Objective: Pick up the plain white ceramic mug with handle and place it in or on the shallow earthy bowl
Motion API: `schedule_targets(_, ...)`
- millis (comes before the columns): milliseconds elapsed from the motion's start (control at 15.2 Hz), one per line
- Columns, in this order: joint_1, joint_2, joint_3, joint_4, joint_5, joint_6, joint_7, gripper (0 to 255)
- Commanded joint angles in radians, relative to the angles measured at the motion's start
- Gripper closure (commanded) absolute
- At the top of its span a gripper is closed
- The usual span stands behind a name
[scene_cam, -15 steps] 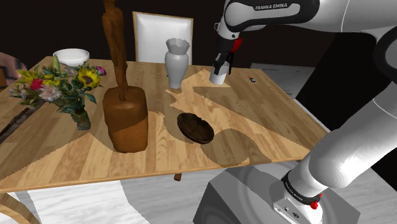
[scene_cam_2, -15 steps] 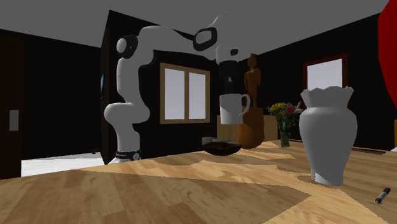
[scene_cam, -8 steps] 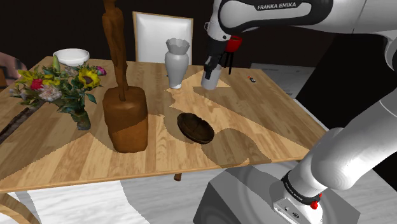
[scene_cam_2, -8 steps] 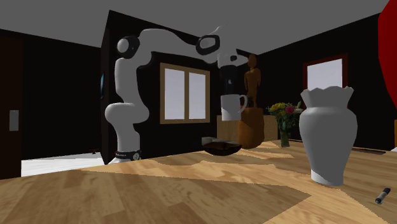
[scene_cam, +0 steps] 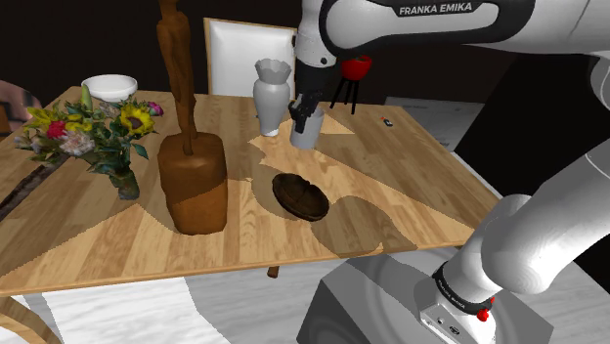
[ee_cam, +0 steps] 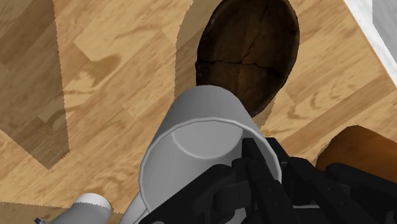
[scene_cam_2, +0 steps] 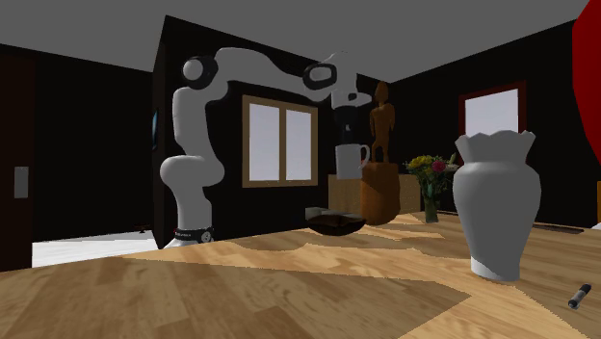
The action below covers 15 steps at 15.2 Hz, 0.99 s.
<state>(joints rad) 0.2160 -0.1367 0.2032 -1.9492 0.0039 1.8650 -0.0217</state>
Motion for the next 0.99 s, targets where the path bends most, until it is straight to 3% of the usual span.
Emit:
schedule_targets(0,0.021,0.004,0.028,0.011,0.000,-0.008,0.050,255)
schedule_targets(924,0.029,0.032,0.042,-0.132,-0.006,0.163,0.075,255)
